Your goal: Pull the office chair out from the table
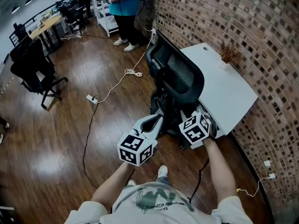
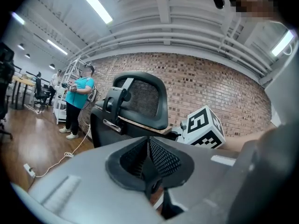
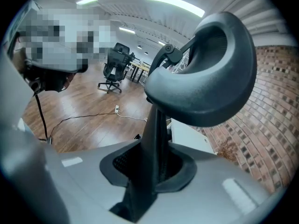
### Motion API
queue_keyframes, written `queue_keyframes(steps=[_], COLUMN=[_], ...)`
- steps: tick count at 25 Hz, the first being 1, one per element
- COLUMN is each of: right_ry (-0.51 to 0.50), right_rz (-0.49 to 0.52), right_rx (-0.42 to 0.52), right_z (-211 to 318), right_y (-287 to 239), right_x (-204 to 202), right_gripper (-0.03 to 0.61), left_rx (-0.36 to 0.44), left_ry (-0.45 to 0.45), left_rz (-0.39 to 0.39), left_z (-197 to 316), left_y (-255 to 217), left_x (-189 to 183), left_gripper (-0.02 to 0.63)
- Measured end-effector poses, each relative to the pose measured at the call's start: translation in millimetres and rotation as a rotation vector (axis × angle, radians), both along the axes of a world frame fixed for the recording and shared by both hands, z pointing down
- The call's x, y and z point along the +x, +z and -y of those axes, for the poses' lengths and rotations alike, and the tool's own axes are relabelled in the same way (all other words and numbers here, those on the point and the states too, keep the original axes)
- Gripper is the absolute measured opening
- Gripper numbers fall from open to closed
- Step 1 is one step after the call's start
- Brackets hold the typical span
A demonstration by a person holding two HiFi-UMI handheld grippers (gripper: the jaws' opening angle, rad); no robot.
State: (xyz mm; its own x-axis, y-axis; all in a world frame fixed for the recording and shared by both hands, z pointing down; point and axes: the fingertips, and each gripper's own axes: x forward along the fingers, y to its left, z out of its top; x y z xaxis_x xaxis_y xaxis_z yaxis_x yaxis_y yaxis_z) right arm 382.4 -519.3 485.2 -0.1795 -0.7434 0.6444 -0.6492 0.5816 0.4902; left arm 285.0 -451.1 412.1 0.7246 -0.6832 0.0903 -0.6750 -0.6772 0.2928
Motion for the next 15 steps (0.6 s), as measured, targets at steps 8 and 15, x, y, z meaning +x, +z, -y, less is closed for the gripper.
queue_keyframes(steps=[8,15], right_ry=[0.017,0.041], right_rz=[-0.013,-0.007], right_rx=[0.026,0.036], right_z=[-17.2,-29.0], right_y=[-1.0,-1.3], right_x=[-50.3,-91.0], right_gripper=[0.089,0.090], left_rx=[-0.010,0.000], left_ry=[0.048,0.023], left_rz=[0.006,0.024], left_z=[-42.1,-50.6], left_y=[8.4,10.1], left_x=[-61.3,-110.0], left_gripper=[0.015,0.015])
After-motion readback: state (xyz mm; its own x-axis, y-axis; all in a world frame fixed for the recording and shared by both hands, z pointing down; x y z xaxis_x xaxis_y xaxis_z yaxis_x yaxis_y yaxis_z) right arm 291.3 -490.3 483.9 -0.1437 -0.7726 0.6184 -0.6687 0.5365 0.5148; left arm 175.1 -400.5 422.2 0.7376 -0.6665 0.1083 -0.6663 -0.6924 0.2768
